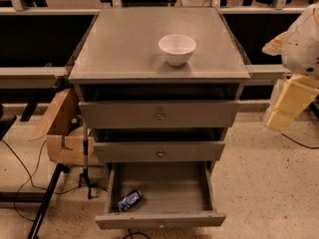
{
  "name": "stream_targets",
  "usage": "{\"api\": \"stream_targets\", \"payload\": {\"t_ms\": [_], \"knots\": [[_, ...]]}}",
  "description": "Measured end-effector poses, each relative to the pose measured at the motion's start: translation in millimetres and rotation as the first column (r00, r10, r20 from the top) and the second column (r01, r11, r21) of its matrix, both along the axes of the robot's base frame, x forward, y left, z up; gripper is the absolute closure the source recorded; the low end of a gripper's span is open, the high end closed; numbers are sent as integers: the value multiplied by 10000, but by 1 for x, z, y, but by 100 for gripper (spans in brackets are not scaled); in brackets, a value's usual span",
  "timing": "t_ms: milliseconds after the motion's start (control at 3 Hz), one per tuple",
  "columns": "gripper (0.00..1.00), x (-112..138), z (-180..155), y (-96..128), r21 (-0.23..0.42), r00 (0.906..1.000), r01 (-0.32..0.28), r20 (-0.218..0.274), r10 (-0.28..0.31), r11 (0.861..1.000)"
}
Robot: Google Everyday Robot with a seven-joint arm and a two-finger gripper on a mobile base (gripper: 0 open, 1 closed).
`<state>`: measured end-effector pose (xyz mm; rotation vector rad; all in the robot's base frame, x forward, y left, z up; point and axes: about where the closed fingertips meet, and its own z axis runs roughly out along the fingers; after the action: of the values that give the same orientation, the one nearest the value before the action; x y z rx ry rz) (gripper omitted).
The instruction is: Pick pepsi can from bottom drawer and place on counter
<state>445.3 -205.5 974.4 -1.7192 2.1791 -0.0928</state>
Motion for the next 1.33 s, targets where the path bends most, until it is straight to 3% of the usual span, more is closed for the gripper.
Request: {"api": "stream_targets", "payload": {"t_ms": [333, 667, 1000, 1333], "knots": [[0, 8, -10, 31, 120, 9963, -709, 492, 702, 9974], [0, 21, -37, 79, -6, 9789, -1843, 890, 1837, 9829], [0, 38, -104, 153, 10, 9227, -3691, 1202, 3663, 9294], [0, 52, -153, 201, 46, 8641, -4834, 1627, 4763, 8754]]}}
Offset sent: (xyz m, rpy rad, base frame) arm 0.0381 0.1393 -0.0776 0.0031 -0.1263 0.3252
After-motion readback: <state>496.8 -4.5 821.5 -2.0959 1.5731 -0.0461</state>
